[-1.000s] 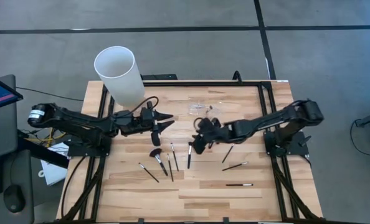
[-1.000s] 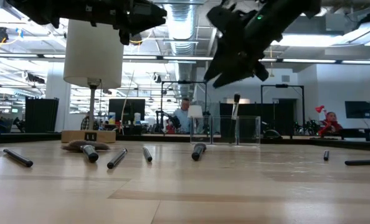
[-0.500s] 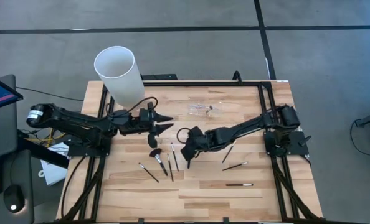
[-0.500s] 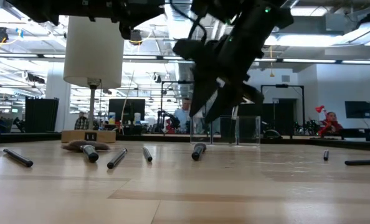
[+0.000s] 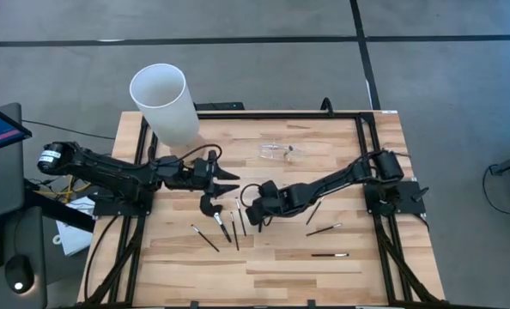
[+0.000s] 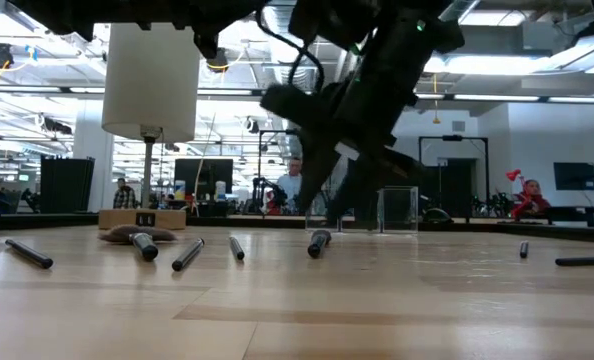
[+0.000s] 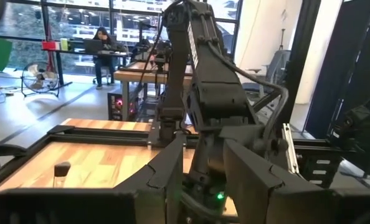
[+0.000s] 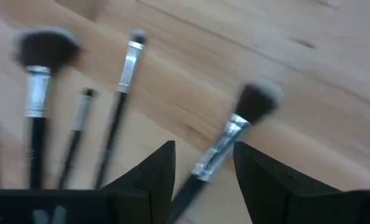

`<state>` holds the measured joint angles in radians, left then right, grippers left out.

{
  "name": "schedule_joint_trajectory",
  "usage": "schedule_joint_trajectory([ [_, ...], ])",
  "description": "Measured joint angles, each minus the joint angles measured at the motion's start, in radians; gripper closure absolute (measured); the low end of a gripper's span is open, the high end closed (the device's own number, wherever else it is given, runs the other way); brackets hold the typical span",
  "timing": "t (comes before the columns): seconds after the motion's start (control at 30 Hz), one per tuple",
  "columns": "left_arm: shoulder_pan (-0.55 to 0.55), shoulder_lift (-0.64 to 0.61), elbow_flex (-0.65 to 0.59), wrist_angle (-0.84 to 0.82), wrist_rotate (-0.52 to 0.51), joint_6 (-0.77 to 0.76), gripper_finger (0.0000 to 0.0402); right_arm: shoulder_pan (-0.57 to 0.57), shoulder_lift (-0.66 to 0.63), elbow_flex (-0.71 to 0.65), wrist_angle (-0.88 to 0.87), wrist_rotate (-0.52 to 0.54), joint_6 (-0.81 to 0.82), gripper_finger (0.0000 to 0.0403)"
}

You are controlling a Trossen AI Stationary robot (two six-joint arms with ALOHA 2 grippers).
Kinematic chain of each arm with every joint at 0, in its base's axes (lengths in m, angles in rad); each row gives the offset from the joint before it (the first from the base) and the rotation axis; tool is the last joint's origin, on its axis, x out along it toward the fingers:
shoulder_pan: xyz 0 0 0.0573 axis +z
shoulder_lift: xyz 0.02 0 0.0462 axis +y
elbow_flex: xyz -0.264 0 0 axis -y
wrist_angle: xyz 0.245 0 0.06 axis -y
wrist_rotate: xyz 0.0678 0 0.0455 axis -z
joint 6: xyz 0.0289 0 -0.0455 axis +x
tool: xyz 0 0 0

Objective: Put items in baskets/containers
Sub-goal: Put the black blush brush into the transparent organizer

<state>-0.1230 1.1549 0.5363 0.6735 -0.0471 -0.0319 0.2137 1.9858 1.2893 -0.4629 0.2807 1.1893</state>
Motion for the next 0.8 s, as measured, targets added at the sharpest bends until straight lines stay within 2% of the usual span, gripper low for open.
schedule_joint_trajectory([
  [0.4,0.000,0.000,0.000,0.008,0.027,0.004,0.0289,0.020,0.033,0.004,0.011,0.008,0.115,0.0271],
  [0.8,0.000,0.000,0.000,0.008,0.059,0.000,0.0289,0.022,0.032,0.030,-0.043,-0.037,0.150,0.0262],
])
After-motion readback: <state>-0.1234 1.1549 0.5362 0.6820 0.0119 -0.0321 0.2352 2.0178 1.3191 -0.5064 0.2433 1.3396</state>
